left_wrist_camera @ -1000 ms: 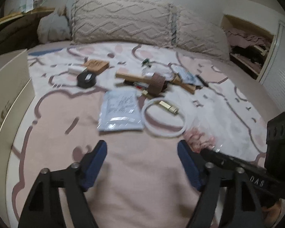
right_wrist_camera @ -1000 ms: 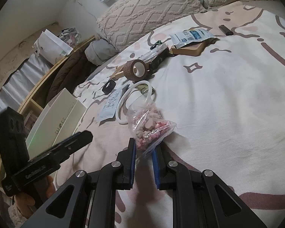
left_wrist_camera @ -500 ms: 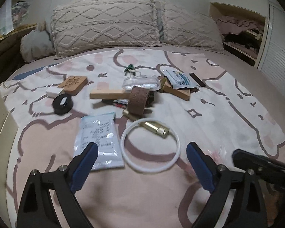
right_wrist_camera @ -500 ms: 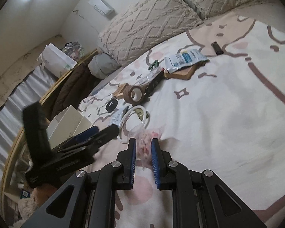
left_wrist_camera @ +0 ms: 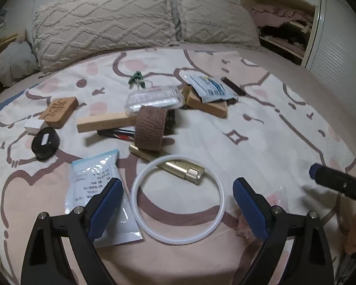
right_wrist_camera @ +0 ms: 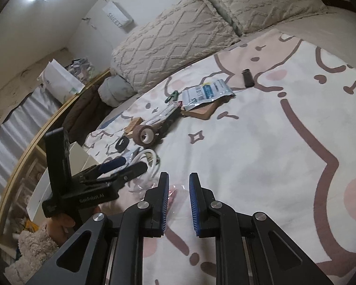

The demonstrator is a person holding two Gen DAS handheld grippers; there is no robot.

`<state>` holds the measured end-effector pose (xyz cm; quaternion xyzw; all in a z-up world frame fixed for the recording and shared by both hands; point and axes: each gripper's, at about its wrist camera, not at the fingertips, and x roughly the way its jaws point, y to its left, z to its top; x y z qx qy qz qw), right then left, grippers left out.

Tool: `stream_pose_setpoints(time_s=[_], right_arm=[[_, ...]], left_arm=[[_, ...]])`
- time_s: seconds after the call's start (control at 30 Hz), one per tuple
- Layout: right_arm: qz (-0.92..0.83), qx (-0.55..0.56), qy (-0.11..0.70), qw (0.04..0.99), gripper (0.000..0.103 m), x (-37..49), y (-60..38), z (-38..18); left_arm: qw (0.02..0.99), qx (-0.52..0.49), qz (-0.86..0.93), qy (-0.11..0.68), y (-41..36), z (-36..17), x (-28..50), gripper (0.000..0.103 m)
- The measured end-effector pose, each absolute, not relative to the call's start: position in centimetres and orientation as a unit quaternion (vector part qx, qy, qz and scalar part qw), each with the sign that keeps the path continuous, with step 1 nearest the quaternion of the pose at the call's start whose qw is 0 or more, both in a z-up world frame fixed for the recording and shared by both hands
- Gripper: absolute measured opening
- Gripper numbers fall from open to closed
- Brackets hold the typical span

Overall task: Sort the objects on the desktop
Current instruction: 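Grasp the white plastic ring with the left gripper while the right gripper holds the pink bag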

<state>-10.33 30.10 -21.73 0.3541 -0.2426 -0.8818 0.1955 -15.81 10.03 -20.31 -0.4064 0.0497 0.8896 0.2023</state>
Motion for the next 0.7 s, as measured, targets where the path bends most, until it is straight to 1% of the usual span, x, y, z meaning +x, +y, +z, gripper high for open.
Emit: stream_pose_setpoints(time_s=[0.1,0.13,0.17,0.2,0.23,0.37,0.47,0.5,0.7], right_arm=[[-0.886,0.349,-0.235,0.196,0.019,-10.1,29.9,-21.3],[-0.887,0.349,-0.232,0.194,0.029,-10.0,29.9,-21.2],[-0.888,0.349,-0.231,0.192,0.051,-10.0,29.8,-21.2],[-0.888,0.349,-0.230,0.190,0.062,-9.9,29.8,-21.2],[-0.889,0.348,-0.229,0.190,0.072,-9.9,29.7,-21.1],[-0.888,0.353,-0.220,0.198,0.072,-10.0,29.3,-21.2],[-0.885,0.363,-0.211,0.204,0.072,-10.1,28.8,-21.4],[-0.883,0.367,-0.208,0.205,0.072,-10.2,28.7,-21.5],[-0.875,0.385,-0.200,0.216,0.072,-10.4,28.0,-22.2]], left_arm=[[0.206,-0.410,0.887,0.057,10.2,-20.6,-15.9,0.095],[0.207,-0.412,0.885,0.062,10.4,-20.7,-15.8,0.096],[0.208,-0.414,0.884,0.066,10.6,-20.8,-15.8,0.098],[0.206,-0.417,0.882,0.074,10.9,-21.0,-15.8,0.100],[0.203,-0.420,0.881,0.081,11.1,-21.2,-15.9,0.100],[0.181,-0.418,0.882,0.116,12.0,-21.8,-15.6,0.100],[0.178,-0.415,0.882,0.131,12.3,-21.9,-15.1,0.089],[0.182,-0.418,0.880,0.131,12.3,-22.0,-15.1,0.083],[0.175,-0.419,0.883,0.120,11.8,-21.8,-14.9,0.082]])
